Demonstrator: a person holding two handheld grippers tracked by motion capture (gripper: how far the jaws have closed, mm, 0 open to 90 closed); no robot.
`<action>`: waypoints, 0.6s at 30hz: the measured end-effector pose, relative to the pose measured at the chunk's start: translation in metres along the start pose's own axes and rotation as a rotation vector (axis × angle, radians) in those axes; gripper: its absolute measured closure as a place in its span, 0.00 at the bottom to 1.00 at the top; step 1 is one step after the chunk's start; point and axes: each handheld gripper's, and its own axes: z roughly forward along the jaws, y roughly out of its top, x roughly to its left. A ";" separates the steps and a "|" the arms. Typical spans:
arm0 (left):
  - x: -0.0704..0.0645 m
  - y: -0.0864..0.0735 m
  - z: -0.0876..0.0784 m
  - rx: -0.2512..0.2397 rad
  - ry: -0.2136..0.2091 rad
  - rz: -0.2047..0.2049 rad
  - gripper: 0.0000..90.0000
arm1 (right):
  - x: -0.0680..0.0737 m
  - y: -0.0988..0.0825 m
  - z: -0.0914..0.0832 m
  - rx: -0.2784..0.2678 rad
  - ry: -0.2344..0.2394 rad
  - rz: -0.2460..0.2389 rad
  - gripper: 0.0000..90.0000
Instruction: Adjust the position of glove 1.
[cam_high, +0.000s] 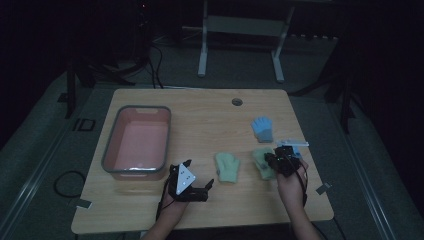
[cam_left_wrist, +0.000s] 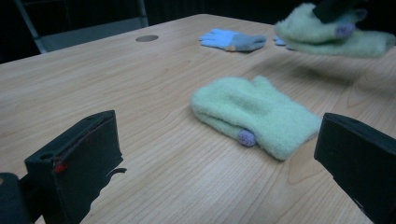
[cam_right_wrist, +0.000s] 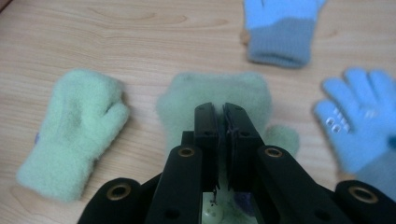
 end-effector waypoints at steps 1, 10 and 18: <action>0.000 0.000 0.000 0.000 0.000 0.002 0.01 | 0.003 -0.004 0.003 0.006 -0.006 0.015 0.94; -0.001 0.000 0.000 0.003 0.003 0.012 0.01 | 0.011 -0.020 0.010 -0.033 -0.069 0.079 0.94; -0.001 0.000 0.000 0.004 0.002 0.007 0.01 | 0.000 -0.036 0.033 0.013 -0.083 0.124 0.83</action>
